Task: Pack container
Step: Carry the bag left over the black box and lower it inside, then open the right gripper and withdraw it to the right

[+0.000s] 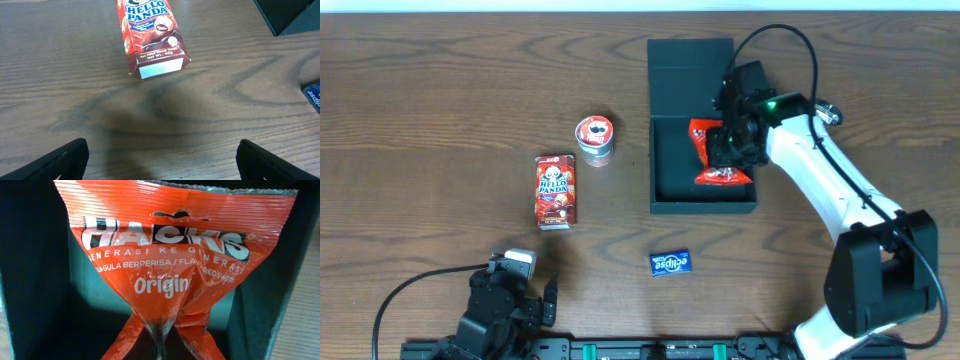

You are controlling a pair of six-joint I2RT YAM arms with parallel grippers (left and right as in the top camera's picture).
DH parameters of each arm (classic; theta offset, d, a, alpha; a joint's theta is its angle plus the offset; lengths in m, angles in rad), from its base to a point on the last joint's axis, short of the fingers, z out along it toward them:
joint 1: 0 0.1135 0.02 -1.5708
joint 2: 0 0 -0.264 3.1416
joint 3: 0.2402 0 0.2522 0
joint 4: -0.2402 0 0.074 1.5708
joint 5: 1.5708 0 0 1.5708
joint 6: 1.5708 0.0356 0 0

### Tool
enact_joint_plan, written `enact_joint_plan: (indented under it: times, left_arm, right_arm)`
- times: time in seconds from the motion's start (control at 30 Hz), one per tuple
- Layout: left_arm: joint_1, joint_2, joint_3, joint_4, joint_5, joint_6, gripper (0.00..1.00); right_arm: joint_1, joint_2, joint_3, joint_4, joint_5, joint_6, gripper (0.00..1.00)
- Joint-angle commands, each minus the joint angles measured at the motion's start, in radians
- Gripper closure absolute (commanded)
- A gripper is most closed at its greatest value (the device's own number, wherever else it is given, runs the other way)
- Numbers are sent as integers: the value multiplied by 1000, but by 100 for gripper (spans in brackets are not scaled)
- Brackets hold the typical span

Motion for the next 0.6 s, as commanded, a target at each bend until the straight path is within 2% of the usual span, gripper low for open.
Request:
enact_joint_plan:
  times: [0.0,0.27,0.3,0.33,0.37,0.43,0.47,0.5,0.53,0.57]
  left_arm:
    - [3,-7,-27,-37,-7,-13,5]
    - [3,-7,-27,-37,-7,-13,5]
    - [3,-7,-27,-37,-7,-13,5]
    - [3,-7,-27,-37,-7,-13,5]
    - [3,-7,-27,-37,-7,-13,5]
    - [3,-7,-27,-37,-7,-13,5]
    - [3,-7,-27,-37,-7,-13,5]
    - [3,-7,-27,-38,-7,-13,5]
    - [3,-7,-27,-37,-7,-13,5]
    - [3,-7,-27,-37,-7,-13,5]
  right_arm:
    - [5,10,-8,-10,46,-17,99]
    - [5,10,-9,-19,67,-24,98]
    - [5,10,-10,-19,67,-24,77]
    - [5,10,-10,-19,67,-24,64]
    - [5,10,-10,-19,66,-24,60]
    - [5,10,-10,-19,66,-24,45]
    - [5,10,-10,-19,66,-24,34]
    - [5,10,-10,-19,66,-24,14]
    - [5,10,-10,-19,66,-24,4]
    - [5,10,-10,-18,66,-24,1]
